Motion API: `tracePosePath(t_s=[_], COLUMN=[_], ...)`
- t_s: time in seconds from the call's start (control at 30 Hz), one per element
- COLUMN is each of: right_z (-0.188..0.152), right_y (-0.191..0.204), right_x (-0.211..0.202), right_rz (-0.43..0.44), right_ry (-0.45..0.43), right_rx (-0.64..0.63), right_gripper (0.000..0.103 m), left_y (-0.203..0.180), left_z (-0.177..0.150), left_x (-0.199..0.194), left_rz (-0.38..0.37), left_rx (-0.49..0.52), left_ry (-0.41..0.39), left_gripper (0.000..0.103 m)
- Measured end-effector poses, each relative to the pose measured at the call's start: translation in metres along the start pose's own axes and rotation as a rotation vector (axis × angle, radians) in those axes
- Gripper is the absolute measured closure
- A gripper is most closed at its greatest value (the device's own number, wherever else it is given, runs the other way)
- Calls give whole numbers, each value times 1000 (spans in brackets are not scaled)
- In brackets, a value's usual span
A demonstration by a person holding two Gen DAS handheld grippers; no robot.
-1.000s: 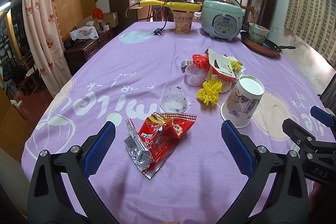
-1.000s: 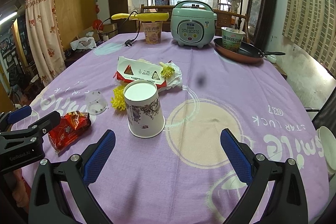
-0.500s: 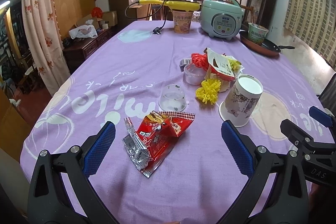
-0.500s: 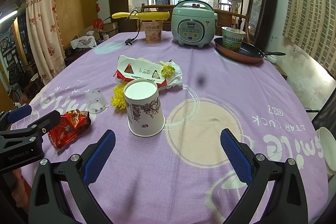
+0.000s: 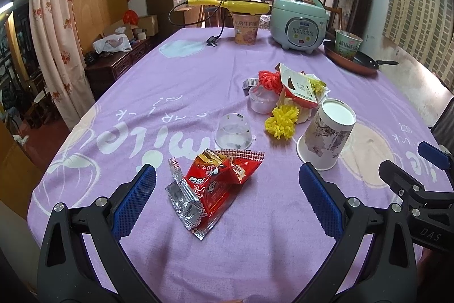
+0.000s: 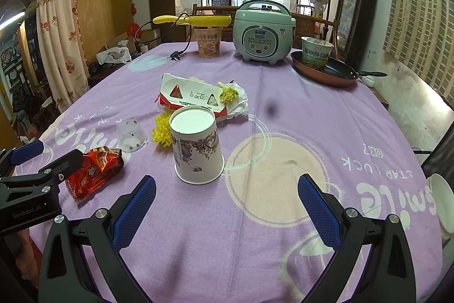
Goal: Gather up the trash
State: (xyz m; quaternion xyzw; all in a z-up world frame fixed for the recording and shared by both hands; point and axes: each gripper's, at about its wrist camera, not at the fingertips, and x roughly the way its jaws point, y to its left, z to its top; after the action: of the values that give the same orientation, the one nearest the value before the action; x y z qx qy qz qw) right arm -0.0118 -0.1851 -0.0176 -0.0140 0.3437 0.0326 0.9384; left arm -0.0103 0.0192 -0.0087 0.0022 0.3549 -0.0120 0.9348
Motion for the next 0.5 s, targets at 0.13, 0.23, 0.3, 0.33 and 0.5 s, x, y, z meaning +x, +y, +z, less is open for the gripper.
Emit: tracePosePath(t_s=[0.13, 0.23, 0.3, 0.33, 0.5], right_z=[0, 0, -1, -1, -2], right_y=[0, -1, -2, -2, -7], right_x=[0, 1, 3, 4, 13], right_rz=[-1, -15, -34, -36, 13], right_ry=[0, 3, 4, 5, 46], right_rx=[-1, -6, -26, -34, -56], right_gripper=[5, 5, 5, 5, 5], left_y=[0, 1, 6, 8, 17], left_z=[0, -2, -5, -6, -14], left_x=[-1, -4, -5, -3, 14], left_rz=[8, 33, 29, 22, -43], left_rx=[3, 14, 12, 9, 37], left_ry=[-21, -71, -87, -77, 40], left_gripper=[6, 6, 6, 6, 6])
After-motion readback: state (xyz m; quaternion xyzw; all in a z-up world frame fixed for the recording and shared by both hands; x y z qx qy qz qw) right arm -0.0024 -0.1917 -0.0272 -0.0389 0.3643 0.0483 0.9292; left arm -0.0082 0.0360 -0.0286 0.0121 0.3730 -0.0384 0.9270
